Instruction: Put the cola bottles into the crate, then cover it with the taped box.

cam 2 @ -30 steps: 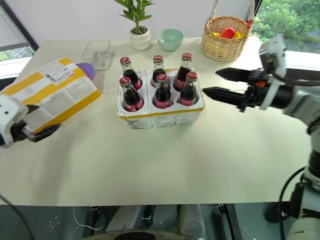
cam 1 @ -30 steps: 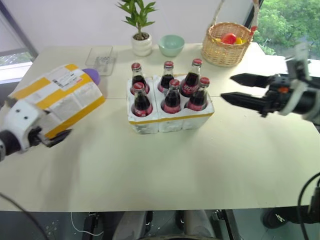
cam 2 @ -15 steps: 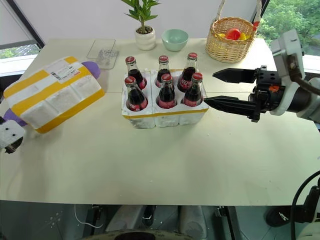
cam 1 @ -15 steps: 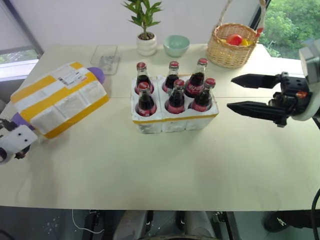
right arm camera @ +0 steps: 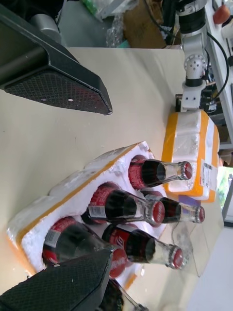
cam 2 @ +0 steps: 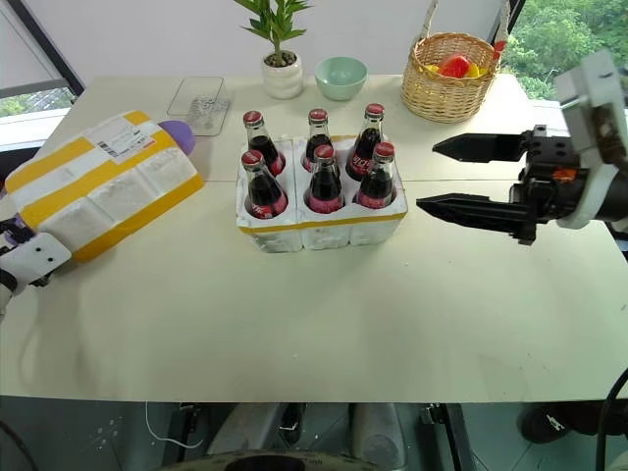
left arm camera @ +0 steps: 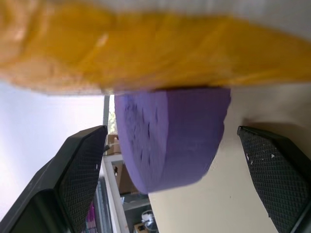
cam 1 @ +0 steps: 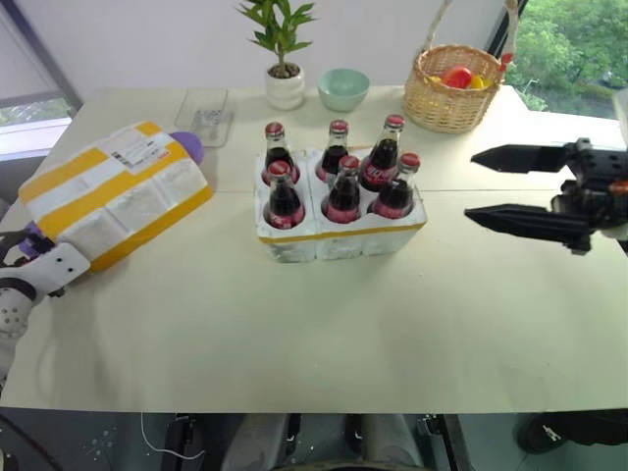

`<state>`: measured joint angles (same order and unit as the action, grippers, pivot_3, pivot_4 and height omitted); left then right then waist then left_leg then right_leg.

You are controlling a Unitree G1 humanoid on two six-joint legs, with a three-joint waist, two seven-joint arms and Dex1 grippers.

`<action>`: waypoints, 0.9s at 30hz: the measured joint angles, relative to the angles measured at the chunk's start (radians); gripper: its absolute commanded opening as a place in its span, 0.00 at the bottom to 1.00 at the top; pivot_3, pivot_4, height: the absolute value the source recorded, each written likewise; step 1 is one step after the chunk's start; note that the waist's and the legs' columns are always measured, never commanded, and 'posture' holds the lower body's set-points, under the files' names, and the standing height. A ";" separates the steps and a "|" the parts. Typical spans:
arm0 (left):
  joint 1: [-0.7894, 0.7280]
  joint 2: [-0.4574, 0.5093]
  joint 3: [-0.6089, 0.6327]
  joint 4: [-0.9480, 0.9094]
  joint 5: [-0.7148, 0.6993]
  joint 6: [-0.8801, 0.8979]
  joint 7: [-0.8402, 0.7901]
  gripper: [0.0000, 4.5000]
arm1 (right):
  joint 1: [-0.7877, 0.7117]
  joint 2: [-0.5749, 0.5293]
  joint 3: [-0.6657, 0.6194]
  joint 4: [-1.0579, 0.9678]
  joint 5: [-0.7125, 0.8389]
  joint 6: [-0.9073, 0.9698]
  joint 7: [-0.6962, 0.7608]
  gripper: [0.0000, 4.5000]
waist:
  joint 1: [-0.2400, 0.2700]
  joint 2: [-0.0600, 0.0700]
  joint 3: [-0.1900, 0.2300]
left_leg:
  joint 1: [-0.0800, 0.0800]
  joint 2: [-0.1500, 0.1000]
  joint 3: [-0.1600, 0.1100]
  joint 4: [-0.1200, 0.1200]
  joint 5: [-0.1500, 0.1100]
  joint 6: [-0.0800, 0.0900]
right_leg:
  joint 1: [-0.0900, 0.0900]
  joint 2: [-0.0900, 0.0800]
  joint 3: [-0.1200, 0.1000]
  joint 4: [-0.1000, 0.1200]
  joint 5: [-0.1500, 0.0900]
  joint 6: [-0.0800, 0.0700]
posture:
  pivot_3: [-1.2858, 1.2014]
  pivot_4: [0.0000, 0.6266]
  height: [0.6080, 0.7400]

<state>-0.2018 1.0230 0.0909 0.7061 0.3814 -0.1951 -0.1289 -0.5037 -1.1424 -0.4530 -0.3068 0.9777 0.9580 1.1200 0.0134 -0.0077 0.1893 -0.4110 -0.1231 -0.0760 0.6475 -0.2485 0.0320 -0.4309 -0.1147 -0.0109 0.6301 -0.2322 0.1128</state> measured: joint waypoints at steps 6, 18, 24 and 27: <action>-0.054 -0.003 -0.005 0.039 0.002 -0.033 0.009 0.18 | -0.001 -0.003 -0.002 0.019 0.005 0.000 -0.006 1.00 | 0.006 0.000 0.000 | 0.000 0.000 0.000 0.000 0.000 0.000 | 0.000 -0.001 0.000 0.000 0.000 0.000 | 0.52 0.24 0.94; -0.097 0.023 -0.029 -0.022 0.028 -0.055 0.037 0.18 | 0.076 -0.019 -0.010 0.030 -0.025 -0.045 0.016 1.00 | 0.000 0.000 0.000 | 0.000 0.000 0.000 0.000 0.000 0.000 | 0.000 -0.001 0.000 0.000 0.000 0.000 | 0.52 0.24 0.94; -0.165 0.099 0.044 -0.212 -0.037 -0.016 -0.052 0.18 | 0.110 -0.043 -0.030 0.067 -0.061 -0.070 0.043 1.00 | 0.002 -0.001 0.000 | -0.001 0.000 0.000 0.001 0.000 0.000 | 0.000 -0.001 0.000 0.000 0.000 0.000 | 0.52 0.24 0.94; -0.261 0.143 0.057 -0.316 -0.076 0.028 -0.138 0.18 | 0.137 -0.039 -0.033 0.072 -0.074 -0.091 0.045 1.00 | 0.001 -0.001 0.000 | -0.001 0.000 0.000 0.001 0.000 0.000 | 0.000 -0.001 0.000 0.000 0.000 0.000 | 0.52 0.24 0.94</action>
<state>-0.4629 1.1664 0.1480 0.3905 0.3058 -0.1670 -0.2673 -0.3670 -1.1819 -0.4859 -0.2348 0.9035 0.8668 1.1653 0.0147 -0.0087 0.1892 -0.4117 -0.1235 -0.0759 0.6486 -0.2484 0.0321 -0.4307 -0.1152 -0.0114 0.6301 -0.2321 0.1130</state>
